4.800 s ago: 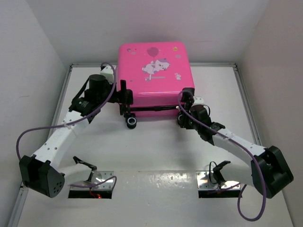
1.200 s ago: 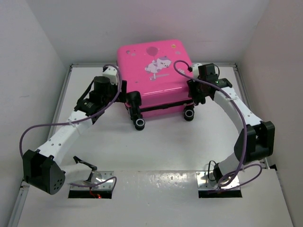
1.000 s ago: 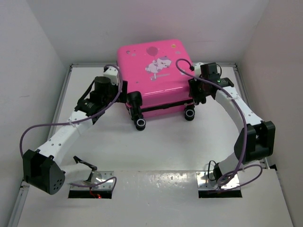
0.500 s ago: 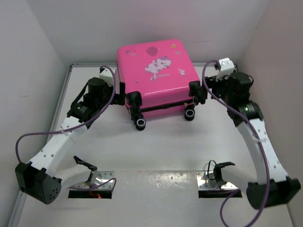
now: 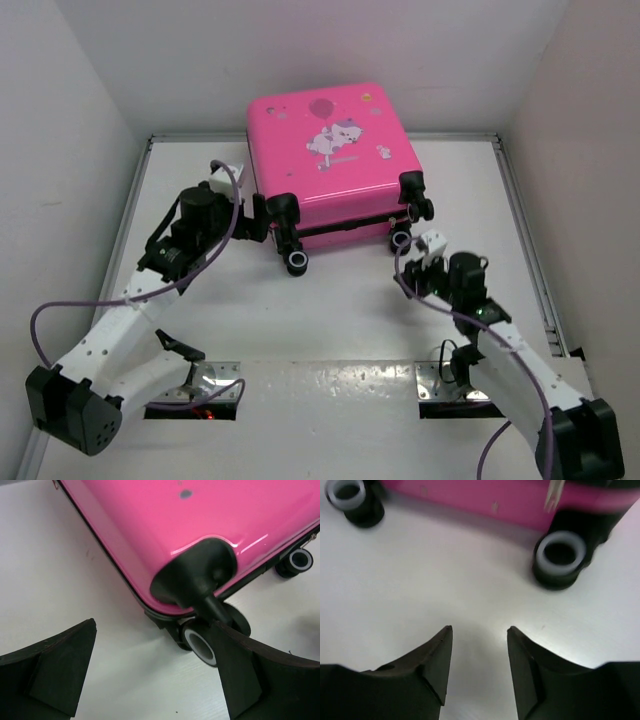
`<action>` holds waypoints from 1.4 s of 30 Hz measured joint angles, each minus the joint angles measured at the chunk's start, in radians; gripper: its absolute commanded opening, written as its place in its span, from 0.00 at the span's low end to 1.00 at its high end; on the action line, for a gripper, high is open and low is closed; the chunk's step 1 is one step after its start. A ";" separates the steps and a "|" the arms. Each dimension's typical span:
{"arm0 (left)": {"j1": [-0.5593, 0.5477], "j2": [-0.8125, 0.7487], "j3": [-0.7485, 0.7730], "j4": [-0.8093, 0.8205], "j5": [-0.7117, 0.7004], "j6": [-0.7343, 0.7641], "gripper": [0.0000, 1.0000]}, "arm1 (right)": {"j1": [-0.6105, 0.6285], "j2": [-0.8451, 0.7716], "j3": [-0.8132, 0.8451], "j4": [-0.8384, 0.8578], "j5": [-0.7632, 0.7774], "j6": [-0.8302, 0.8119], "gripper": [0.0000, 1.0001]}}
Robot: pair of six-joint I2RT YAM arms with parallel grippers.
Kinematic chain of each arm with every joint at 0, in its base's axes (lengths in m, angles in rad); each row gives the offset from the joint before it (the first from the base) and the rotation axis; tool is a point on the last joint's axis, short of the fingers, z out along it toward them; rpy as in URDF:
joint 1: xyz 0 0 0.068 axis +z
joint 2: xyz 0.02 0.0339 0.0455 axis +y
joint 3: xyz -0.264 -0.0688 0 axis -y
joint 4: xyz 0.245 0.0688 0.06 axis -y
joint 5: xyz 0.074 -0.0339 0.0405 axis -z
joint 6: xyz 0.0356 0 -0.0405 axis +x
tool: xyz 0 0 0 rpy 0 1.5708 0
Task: Pack the luggage
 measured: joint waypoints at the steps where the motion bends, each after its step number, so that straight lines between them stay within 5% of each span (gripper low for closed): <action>1: 0.000 -0.021 -0.032 0.015 0.005 -0.006 1.00 | 0.001 -0.031 -0.099 0.056 -0.010 0.004 0.46; 5: 0.000 -0.081 -0.101 0.047 0.013 -0.026 1.00 | 0.003 -0.019 -0.283 0.220 -0.037 0.025 0.41; 10: 0.000 -0.084 -0.101 0.075 0.017 -0.032 1.00 | 0.003 0.072 -0.285 0.530 -0.010 0.040 0.36; 21: 0.000 -0.006 -0.101 0.070 0.000 -0.052 1.00 | -0.039 0.537 -0.276 1.136 0.048 0.094 0.39; 42: -0.008 0.056 -0.101 0.093 -0.041 -0.077 1.00 | -0.088 0.857 -0.090 1.252 0.022 0.228 0.36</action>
